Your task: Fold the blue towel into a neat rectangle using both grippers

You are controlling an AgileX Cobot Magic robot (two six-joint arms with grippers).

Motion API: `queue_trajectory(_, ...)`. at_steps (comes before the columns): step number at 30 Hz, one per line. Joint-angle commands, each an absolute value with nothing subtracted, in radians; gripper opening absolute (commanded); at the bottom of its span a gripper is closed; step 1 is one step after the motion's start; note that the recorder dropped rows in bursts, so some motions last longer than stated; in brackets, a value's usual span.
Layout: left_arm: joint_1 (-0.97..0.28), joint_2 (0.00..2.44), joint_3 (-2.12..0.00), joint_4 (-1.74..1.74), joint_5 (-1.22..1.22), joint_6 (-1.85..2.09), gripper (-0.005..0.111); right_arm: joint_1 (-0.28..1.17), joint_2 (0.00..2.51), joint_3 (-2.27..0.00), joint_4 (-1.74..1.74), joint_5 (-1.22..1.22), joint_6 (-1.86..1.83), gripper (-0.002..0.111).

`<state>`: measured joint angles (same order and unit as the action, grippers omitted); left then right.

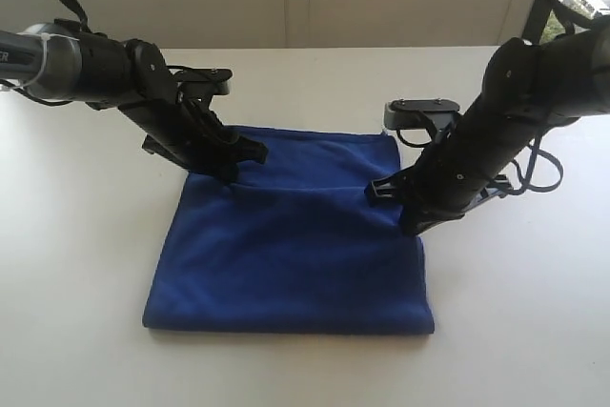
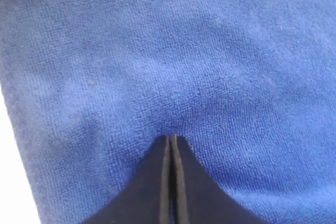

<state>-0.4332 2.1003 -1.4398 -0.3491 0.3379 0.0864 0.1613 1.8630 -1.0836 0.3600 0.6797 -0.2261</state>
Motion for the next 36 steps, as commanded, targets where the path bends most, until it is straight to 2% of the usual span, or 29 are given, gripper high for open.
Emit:
queue_trajectory(1,-0.433,2.122,-1.432,-0.352,0.369,0.082,0.000,0.159,1.852,-1.076,0.291,0.703,-0.178,0.000)
queue_trajectory(7,-0.433,2.122,-1.432,-0.352,0.369,0.082,0.000,0.159,1.856,-1.076,0.291,0.703,-0.176,0.001)
queue_trajectory(9,-0.433,2.122,-1.434,-0.352,0.367,0.082,0.000,0.159,1.856,-1.076,0.297,0.701,-0.176,0.007)
queue_trajectory(14,-0.433,2.088,-1.450,-0.352,0.383,0.085,0.000,0.159,1.816,-1.092,0.299,0.701,-0.172,0.033)
queue_trajectory(16,-0.433,2.058,-1.450,-0.345,0.368,0.085,0.000,0.159,1.786,-1.102,0.299,0.675,-0.172,0.036)
queue_trajectory(20,-0.431,2.025,-1.450,-0.310,0.329,0.085,0.000,0.159,1.745,-1.128,0.299,0.581,-0.172,0.031)
queue_trajectory(28,-0.431,2.051,-1.450,-0.310,0.196,0.081,0.000,0.159,1.849,-1.221,0.299,0.415,-0.172,0.003)
queue_trajectory(36,-0.431,2.114,-1.457,-0.330,0.122,0.079,0.000,0.159,2.041,-1.356,0.301,0.403,-0.172,0.001)
